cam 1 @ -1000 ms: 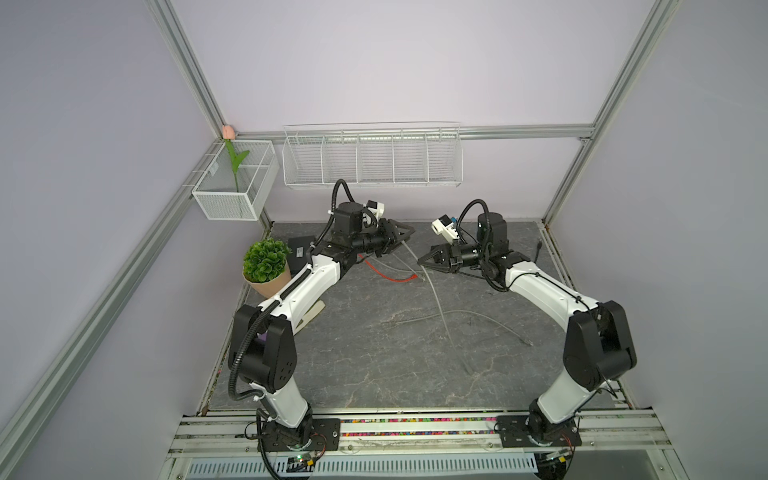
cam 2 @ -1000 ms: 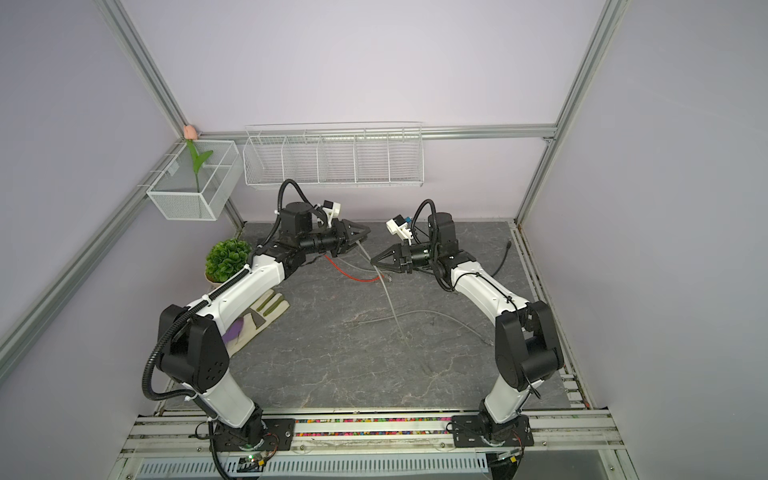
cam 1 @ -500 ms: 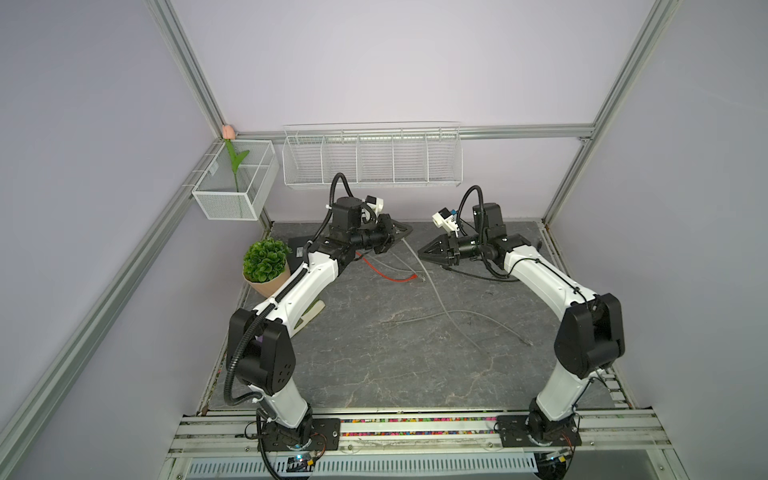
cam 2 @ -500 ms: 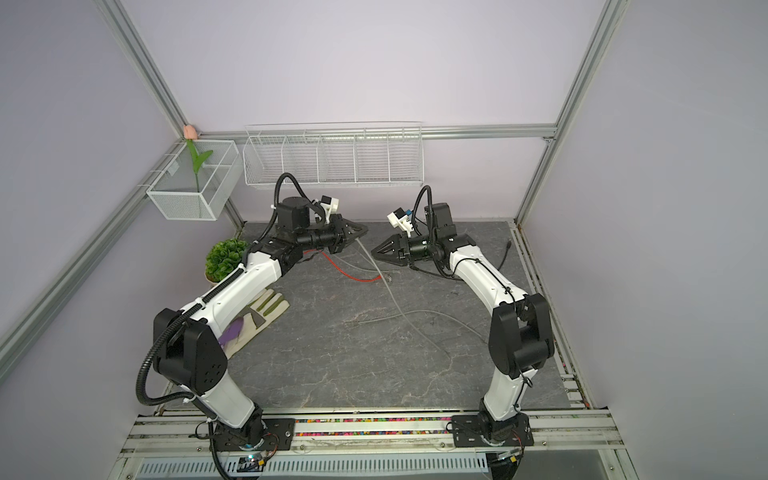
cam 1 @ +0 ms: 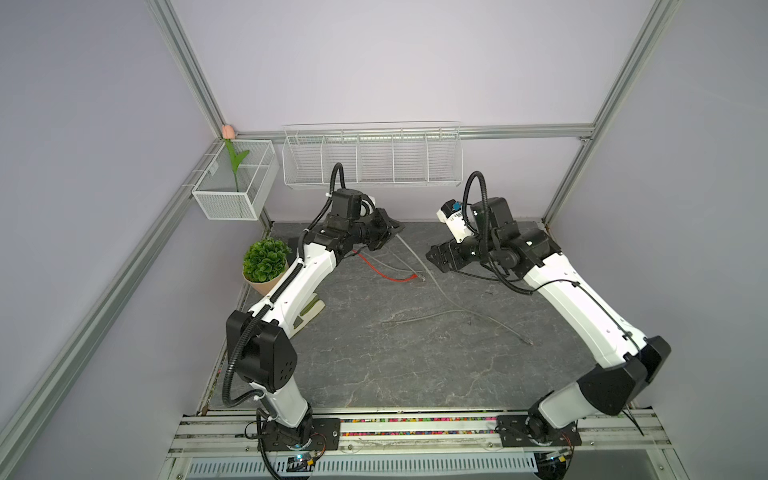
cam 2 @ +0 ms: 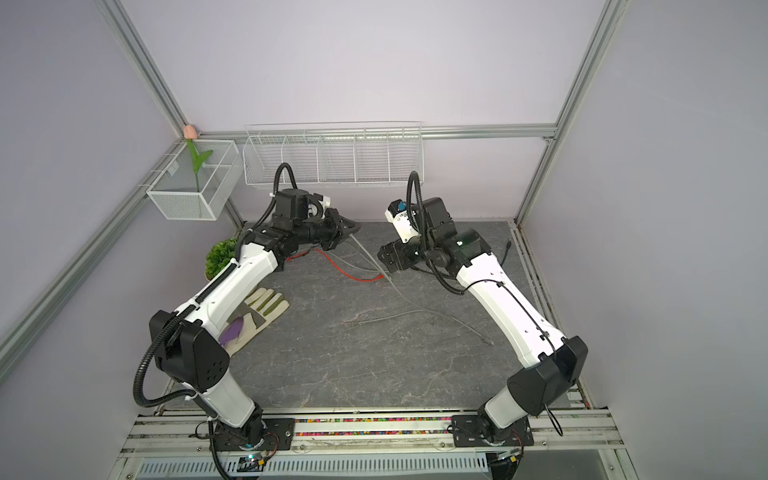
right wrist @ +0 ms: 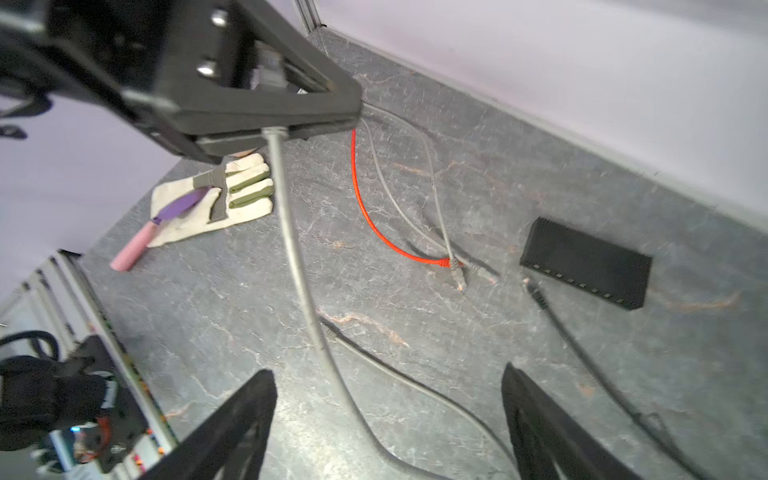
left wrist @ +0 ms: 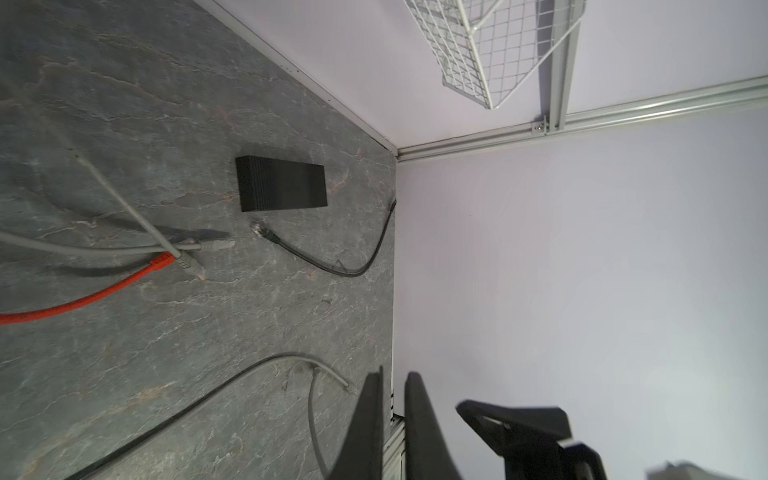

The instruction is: Insert the plug into the switch port

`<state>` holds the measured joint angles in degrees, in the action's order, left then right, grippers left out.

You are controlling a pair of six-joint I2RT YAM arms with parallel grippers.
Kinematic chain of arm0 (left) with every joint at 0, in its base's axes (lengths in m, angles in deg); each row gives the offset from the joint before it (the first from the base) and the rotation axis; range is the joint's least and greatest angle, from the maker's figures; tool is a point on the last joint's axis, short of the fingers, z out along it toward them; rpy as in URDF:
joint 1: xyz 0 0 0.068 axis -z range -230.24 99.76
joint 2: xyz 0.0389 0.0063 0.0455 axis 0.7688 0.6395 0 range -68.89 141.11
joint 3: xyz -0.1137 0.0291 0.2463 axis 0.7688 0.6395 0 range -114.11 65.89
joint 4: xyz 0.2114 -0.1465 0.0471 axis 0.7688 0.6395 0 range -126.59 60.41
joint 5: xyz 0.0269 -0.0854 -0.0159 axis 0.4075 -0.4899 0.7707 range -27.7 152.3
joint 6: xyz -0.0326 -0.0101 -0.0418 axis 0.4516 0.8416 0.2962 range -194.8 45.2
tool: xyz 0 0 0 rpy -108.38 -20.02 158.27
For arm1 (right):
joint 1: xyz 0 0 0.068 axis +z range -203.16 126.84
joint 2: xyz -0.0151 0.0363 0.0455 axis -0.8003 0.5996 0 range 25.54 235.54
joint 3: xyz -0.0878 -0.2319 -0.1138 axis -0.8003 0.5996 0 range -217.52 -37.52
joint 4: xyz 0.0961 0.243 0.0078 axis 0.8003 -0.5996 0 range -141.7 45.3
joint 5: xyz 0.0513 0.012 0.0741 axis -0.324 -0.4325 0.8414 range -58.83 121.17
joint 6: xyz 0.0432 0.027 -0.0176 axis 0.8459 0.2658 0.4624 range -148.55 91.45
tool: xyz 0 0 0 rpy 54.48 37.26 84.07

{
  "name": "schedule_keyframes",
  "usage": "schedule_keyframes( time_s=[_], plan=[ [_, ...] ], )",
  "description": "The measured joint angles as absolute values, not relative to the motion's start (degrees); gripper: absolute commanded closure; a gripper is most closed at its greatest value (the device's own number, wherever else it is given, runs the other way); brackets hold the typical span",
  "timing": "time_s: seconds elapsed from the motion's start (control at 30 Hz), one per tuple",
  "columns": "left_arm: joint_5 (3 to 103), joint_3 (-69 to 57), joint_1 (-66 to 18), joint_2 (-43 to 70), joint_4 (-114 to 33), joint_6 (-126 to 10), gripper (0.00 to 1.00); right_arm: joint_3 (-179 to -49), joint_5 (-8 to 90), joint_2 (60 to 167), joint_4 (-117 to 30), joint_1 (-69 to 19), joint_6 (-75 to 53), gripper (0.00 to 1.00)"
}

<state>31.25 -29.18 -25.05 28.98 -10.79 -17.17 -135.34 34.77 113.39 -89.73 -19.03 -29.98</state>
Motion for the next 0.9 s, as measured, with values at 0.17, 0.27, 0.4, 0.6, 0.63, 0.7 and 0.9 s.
schedule_keyframes(
  time_s=[0.17, 0.27, 0.4, 0.6, 0.63, 0.7, 0.9],
  plan=[
    [32.98, -30.29, -25.05, 29.2, -5.5, -15.64, 1.0, -136.02, 29.72, 115.69, -88.51, -18.05, -34.57, 0.11],
    [33.83, -32.56, -25.05, 29.65, -2.04, -15.4, 1.0, -138.82, 30.97, 120.15, -88.31, -16.6, -35.84, 0.04],
    [35.16, -35.01, -25.05, 29.7, 1.83, -15.47, 1.0, -144.11, 35.56, 127.05, -88.31, -15.23, -36.75, 0.05],
    [36.13, -35.3, -25.05, 29.74, 5.3, -15.51, 1.0, -149.07, 40.23, 132.21, -90.24, -14.24, -36.95, 0.74],
    [36.3, -35.3, -25.1, 29.74, 5.43, -15.56, 1.0, -150.16, 41.02, 132.78, -90.87, -14.13, -36.93, 0.79],
    [36.28, -35.38, -25.29, 29.74, 5.3, -16.17, 0.41, -152.09, 42.88, 133.54, -92.68, -13.76, -37.02, 0.82],
    [32.28, -31.41, -30.04, 27.77, -2.0, -16.52, 0.24, -158.54, 58.62, 136.5, -102.93, -17.52, -37.98, 0.86]
  ],
)
